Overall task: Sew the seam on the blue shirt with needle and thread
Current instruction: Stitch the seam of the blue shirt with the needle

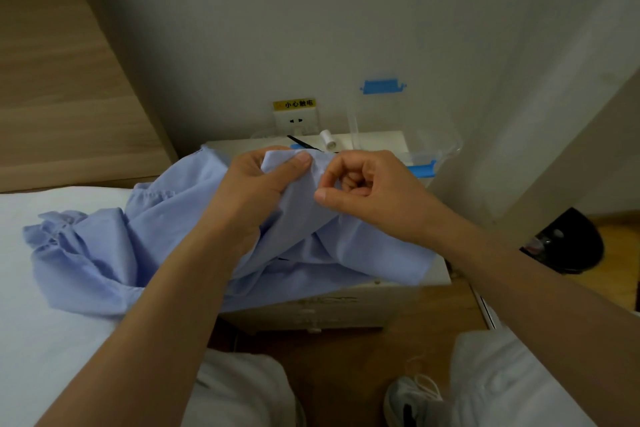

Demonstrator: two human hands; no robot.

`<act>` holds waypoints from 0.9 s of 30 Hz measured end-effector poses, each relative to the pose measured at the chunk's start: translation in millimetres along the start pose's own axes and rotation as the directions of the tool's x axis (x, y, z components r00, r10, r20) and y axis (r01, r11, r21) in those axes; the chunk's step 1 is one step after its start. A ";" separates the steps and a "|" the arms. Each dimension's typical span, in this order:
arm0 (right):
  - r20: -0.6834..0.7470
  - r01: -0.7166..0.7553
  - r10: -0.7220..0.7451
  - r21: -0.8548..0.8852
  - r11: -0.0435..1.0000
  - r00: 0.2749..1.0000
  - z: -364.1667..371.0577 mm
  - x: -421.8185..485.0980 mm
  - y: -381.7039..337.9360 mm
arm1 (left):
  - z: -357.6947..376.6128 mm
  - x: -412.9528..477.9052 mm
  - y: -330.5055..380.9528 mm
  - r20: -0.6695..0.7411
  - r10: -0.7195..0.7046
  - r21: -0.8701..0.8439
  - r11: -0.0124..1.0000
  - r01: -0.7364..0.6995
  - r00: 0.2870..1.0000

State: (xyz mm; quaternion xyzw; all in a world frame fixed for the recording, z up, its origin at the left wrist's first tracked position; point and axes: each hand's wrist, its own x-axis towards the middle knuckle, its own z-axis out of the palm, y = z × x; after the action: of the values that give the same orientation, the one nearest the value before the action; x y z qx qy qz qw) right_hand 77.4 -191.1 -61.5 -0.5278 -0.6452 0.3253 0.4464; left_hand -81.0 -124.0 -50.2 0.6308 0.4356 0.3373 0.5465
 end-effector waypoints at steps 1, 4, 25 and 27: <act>-0.049 -0.029 0.031 0.040 0.999 0.998 -2.1 1.1 0.1 | -0.8 0.2 0.7 0.023 -0.010 -0.019 1.000 0.010 1.000; -0.179 -0.153 0.182 0.164 0.975 0.967 -7.1 5.5 0.5 | -3.1 0.7 1.7 0.068 -0.023 -0.025 0.999 0.024 0.997; -0.160 -0.021 0.041 0.122 0.992 0.986 -14.8 3.2 1.9 | -12.7 1.9 8.0 -0.049 -0.013 0.139 0.990 0.020 0.999; -0.132 0.010 0.003 0.099 0.995 0.991 -15.8 1.0 1.5 | -11.6 1.3 8.7 -0.047 -0.027 0.123 0.992 0.032 0.999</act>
State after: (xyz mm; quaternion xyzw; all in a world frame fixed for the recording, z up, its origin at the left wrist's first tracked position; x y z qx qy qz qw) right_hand 92.5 -190.6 -56.5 -0.5242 -0.5981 0.3205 0.5145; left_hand -89.4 -118.4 -39.6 0.6491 0.4771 0.3158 0.5013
